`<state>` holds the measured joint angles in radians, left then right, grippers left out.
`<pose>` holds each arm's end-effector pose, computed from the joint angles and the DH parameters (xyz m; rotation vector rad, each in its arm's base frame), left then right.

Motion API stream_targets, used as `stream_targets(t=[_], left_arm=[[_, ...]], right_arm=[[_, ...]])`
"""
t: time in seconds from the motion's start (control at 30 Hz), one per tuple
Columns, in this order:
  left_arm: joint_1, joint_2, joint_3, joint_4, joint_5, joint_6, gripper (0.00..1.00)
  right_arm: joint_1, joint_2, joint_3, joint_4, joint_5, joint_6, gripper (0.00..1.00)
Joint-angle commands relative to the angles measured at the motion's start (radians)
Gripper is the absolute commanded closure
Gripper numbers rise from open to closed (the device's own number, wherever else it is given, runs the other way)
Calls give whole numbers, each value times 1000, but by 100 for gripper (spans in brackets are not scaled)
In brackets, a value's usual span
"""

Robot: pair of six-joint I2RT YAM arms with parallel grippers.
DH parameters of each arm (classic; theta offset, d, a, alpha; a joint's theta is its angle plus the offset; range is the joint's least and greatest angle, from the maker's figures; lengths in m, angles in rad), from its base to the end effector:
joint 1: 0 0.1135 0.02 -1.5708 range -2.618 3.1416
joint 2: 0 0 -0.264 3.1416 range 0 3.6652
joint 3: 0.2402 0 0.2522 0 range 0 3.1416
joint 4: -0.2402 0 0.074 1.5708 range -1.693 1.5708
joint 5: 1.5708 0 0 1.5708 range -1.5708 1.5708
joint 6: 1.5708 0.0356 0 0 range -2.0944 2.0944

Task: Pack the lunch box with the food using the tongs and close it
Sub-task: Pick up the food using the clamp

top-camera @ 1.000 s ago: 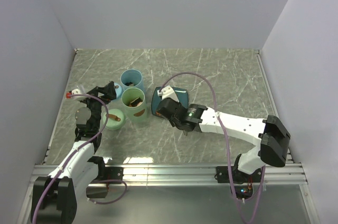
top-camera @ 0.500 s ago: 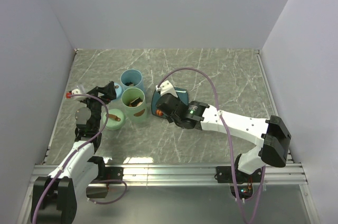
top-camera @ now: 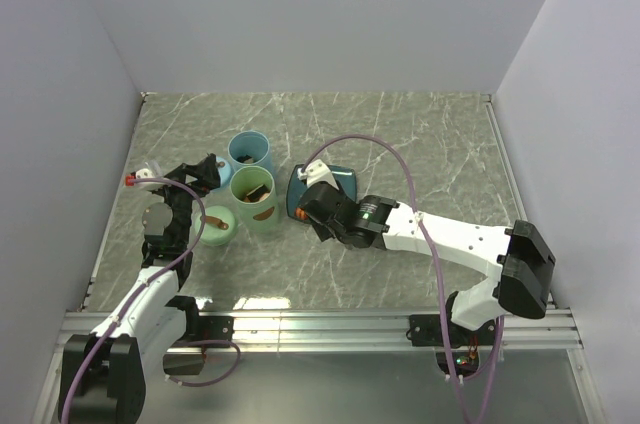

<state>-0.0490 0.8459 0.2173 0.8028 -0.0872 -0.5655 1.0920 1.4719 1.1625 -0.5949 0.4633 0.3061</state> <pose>0.1861 -0.0060 0.2346 -0.4310 1.3447 -0.4494 0.1574 0.2687 0.2756 -0.7210 2.2395 0.0989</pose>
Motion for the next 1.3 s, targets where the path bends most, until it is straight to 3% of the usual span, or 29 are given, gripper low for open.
stream_targets(t=[0.0, 0.57, 0.77, 0.9, 1.27], left_arm=[[5, -16, 11, 32, -2, -7, 1], [5, -13, 11, 35, -3, -5, 1], [5, -16, 10, 33, -5, -5, 0], [5, -15, 11, 33, -5, -5, 0], [5, -13, 11, 32, -6, -5, 1]], right_arm=[[-6, -4, 20, 23, -11, 8, 44], [-53, 64, 34, 32, -87, 18, 48], [-73, 94, 57, 32, -84, 11, 54], [-76, 68, 69, 30, -60, 5, 59], [-75, -45, 164, 32, 15, -53, 59]])
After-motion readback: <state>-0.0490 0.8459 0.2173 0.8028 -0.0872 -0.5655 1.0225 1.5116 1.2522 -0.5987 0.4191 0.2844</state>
